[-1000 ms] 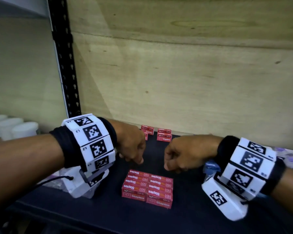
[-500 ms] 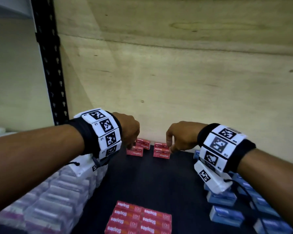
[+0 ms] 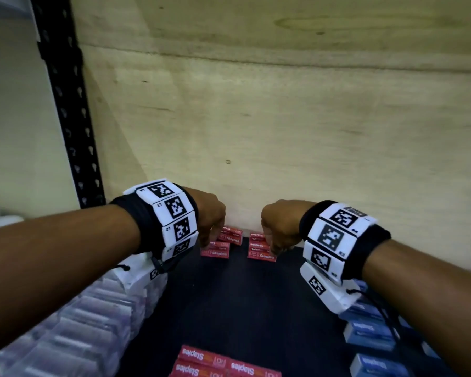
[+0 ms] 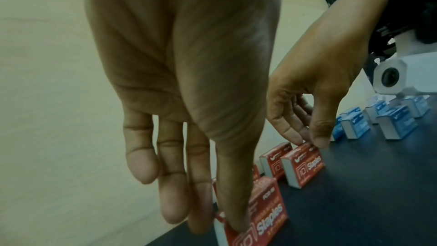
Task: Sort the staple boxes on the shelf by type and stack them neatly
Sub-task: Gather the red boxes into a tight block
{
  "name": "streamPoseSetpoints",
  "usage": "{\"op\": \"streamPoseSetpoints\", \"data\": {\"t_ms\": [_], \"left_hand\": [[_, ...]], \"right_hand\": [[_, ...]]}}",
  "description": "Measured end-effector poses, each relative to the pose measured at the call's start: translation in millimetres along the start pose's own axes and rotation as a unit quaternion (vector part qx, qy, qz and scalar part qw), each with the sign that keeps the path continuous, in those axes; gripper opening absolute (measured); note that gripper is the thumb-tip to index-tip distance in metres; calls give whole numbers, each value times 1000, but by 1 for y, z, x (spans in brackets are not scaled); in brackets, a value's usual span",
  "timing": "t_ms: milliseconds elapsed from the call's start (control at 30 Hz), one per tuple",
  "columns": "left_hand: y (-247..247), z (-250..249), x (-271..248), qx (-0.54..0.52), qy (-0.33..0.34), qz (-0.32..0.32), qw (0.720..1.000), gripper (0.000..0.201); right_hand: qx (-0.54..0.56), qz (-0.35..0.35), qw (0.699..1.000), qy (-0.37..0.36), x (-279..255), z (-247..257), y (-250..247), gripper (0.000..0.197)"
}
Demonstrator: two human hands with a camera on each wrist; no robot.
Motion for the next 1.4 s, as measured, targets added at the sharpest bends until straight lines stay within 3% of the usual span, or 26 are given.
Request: {"op": "streamPoseSetpoints", "data": {"t_ms": [300, 400, 500, 733, 1033, 1400], "left_hand": [[2, -6, -31, -4, 4, 13, 1000, 29], [6, -8, -44, -25, 15, 22, 999, 28], [14, -12, -57, -35, 24, 27, 999, 24], [34, -20, -86, -28, 51, 48, 997, 20], [49, -20, -106, -38, 56, 78, 995, 18], [52, -25, -115, -76, 53, 85, 992, 20]], "right_hand": [[-22, -1, 1000, 9, -4, 8, 1, 15], [-25, 6, 1000, 5, -13, 13, 4, 23], [-3, 20, 1000, -11, -29, 17, 6, 14], [83, 82, 991, -68, -76, 32, 17, 22], [104, 86, 987, -91, -121, 46, 28, 20], [155, 86, 978, -106, -136, 48, 38, 15]]}}
Point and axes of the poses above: each hand's wrist, its own x-axis towards the middle knuckle, its own y-axis out of the palm, z = x × y, the point moved 3 cm from there along x, towards the middle knuckle, and after that the axes turned 11 degrees about -x, right-handed, at the moved point
